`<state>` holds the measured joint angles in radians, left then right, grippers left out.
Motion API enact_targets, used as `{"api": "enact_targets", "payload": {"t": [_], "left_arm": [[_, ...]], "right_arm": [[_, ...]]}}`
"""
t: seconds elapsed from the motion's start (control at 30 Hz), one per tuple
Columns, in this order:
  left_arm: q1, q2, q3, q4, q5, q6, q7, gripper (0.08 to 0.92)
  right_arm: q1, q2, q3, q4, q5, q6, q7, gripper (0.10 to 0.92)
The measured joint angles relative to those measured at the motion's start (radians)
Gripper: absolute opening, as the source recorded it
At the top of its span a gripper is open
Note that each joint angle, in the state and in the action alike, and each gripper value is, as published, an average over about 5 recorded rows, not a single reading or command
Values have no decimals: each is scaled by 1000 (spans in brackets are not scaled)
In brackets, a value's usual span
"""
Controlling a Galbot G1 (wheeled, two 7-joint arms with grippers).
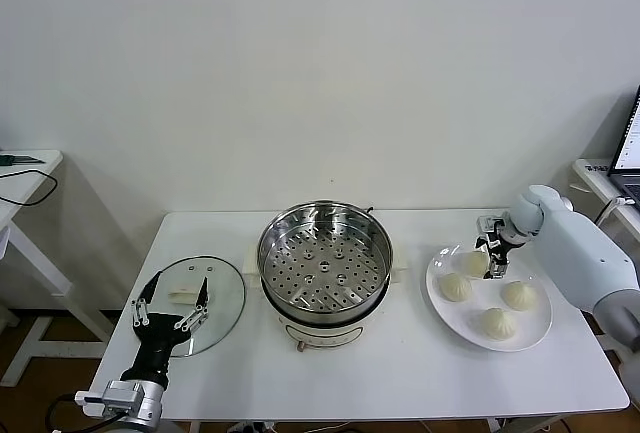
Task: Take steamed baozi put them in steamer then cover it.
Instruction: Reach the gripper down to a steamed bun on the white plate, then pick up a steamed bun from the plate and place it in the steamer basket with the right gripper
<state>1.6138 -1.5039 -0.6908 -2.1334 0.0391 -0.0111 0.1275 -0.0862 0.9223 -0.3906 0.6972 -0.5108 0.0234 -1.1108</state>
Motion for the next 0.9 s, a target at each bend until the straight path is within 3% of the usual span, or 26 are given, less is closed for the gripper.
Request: {"api": "enact_targets", "payload": {"t": [0.2, 0.53, 0.9], "left_arm": [[-1, -1, 0, 4, 0, -1, -1, 823], [3, -4, 2, 4, 1, -3, -2, 823], [16, 3, 6, -15, 11, 1, -4, 823]], "right_arm": [[2, 11, 2, -11, -15, 7, -3, 691], [11, -4, -15, 8, -7, 20, -16, 670], [119, -158, -134, 230, 140, 91, -77, 670]]}}
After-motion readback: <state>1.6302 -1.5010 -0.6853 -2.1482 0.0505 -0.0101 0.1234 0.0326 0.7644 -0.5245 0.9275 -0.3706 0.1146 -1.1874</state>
